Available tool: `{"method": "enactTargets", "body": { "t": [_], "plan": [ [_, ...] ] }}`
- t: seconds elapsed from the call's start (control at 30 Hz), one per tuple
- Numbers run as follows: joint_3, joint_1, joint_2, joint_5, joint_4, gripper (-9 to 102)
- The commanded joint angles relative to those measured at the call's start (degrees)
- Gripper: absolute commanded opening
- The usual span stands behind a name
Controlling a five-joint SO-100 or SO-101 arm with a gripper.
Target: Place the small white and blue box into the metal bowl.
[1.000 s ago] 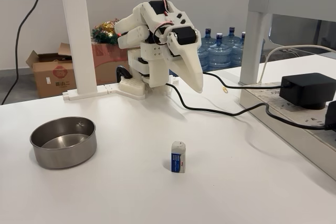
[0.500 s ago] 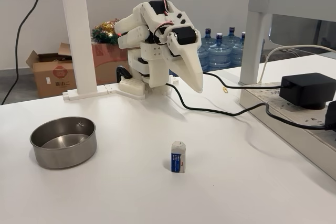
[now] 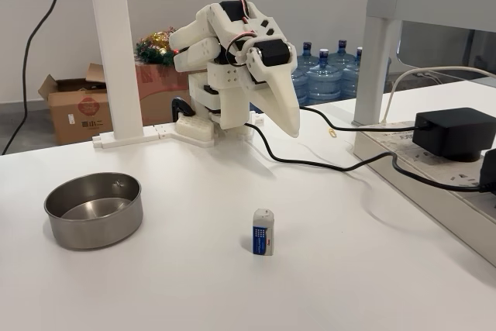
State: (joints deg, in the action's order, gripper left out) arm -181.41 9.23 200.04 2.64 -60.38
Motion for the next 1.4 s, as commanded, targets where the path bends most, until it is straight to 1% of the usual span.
{"method": "enactTargets", "body": {
  "t": [0.0,0.7,0.83,0.87,0.93,1.07,1.2,1.27,1.37],
  "plan": [
    [-3.2,0.5,1.0,0.4,-0.1,-4],
    [-3.2,0.4,0.7,0.4,0.5,-4],
    [-2.9,0.4,-3.1,0.4,1.3,-4],
    [-2.9,0.4,-4.6,1.0,3.2,-4],
    [-2.9,0.4,-8.7,1.2,10.3,-4],
    [-3.2,0.4,-19.5,1.2,30.1,-4],
    [-3.8,-2.0,-31.0,0.4,54.1,-4],
    [-3.5,-5.2,-38.0,0.4,61.9,-4],
    [-3.0,-7.5,-48.8,0.4,72.8,-4]
  ]
}}
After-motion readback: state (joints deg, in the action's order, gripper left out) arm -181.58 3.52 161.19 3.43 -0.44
